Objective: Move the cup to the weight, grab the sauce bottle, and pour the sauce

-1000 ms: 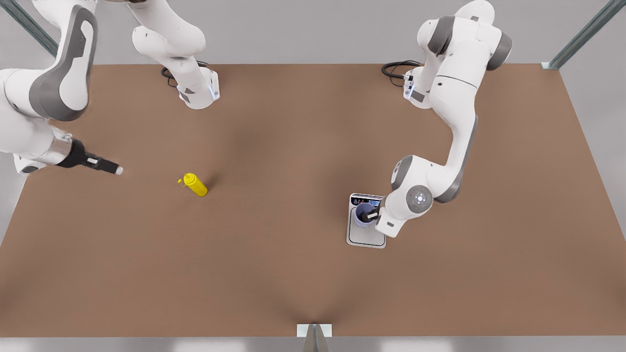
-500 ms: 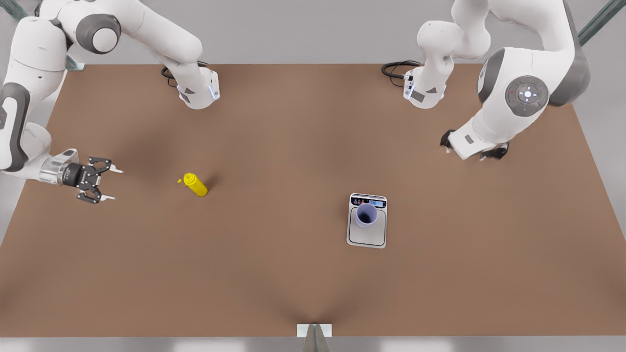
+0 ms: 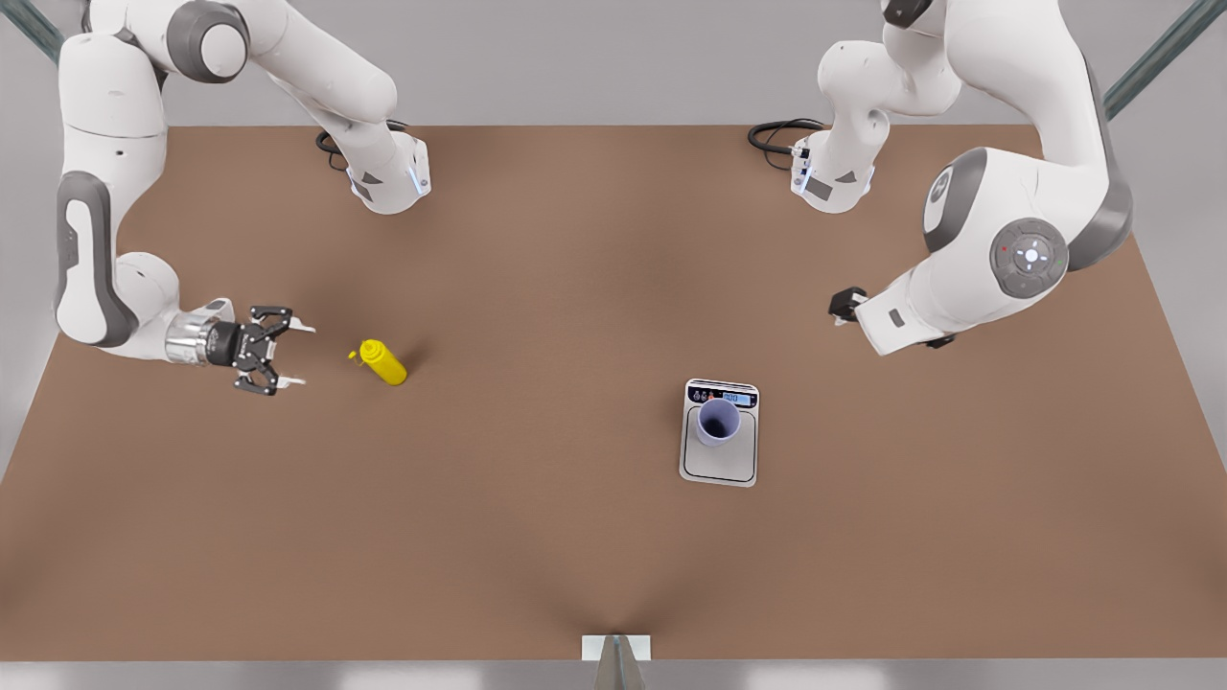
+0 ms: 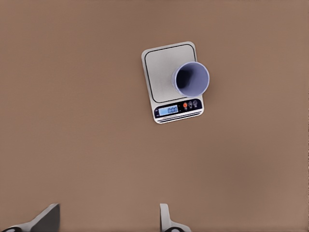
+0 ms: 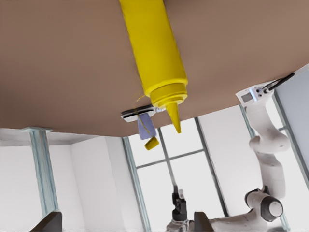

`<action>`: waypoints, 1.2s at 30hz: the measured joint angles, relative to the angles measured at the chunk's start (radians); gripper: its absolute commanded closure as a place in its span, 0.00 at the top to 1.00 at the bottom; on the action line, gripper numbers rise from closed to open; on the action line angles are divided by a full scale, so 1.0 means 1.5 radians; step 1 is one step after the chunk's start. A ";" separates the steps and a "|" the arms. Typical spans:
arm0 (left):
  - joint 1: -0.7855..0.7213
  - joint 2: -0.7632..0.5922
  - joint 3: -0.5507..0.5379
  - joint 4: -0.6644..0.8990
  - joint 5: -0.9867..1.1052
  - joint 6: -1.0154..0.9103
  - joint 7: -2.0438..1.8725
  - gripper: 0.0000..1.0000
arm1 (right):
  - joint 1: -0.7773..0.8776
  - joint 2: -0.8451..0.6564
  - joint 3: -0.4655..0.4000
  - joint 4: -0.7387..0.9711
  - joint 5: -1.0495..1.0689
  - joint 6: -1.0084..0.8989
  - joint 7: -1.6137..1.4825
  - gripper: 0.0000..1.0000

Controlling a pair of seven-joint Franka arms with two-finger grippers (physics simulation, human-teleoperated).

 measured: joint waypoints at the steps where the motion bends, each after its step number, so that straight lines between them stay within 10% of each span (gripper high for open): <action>1: 0.000 0.000 0.000 0.000 -0.002 0.000 0.000 1.00 | 0.000 0.008 0.016 0.006 0.005 0.017 -0.003 1.00; 20: 0.000 0.004 0.000 0.000 -0.011 0.000 0.000 1.00 | -0.055 0.009 0.038 -0.049 -0.056 -0.022 -0.145 1.00; 36: 0.000 0.004 0.000 0.000 -0.013 0.000 -0.002 1.00 | -0.054 0.209 0.015 0.005 -0.084 0.001 -0.349 1.00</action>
